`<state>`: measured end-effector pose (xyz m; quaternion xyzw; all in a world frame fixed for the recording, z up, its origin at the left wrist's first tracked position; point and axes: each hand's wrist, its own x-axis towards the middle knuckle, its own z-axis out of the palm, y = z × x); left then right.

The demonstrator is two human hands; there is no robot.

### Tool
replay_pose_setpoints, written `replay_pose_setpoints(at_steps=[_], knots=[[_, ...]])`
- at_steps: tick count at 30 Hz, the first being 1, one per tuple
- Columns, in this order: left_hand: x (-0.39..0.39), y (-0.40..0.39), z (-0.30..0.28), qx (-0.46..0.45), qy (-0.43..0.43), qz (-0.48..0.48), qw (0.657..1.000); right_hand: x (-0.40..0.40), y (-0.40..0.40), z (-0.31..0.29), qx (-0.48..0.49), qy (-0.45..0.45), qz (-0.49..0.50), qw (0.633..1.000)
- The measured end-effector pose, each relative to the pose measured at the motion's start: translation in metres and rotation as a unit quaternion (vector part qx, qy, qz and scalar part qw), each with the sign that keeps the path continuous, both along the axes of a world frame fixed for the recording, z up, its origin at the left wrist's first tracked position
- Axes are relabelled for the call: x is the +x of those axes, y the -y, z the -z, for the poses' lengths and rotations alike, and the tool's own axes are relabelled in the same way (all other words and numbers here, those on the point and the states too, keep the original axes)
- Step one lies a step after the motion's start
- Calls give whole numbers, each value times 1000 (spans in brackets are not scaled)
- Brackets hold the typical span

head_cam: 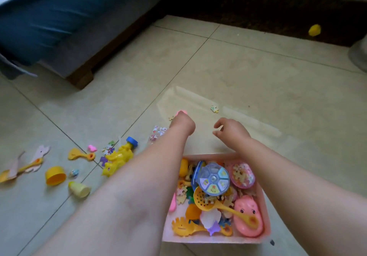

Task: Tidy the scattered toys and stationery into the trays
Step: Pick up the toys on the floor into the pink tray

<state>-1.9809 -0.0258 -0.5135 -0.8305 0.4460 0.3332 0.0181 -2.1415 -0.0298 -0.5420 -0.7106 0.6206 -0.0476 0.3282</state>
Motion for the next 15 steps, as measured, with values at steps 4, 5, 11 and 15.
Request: replay_pose_setpoints(at_steps=[4,5,11,15], knots=[[6,13,13,-68,-43,-121,989,16,21,7,33,-24,8,999],[10,16,16,-80,-47,-138,986,19,27,9,38,-29,16,999],[29,27,49,-142,-47,-136,979,24,59,21,26,-5,146,989],[27,32,67,-167,0,-87,982,27,78,36,52,6,177,983]])
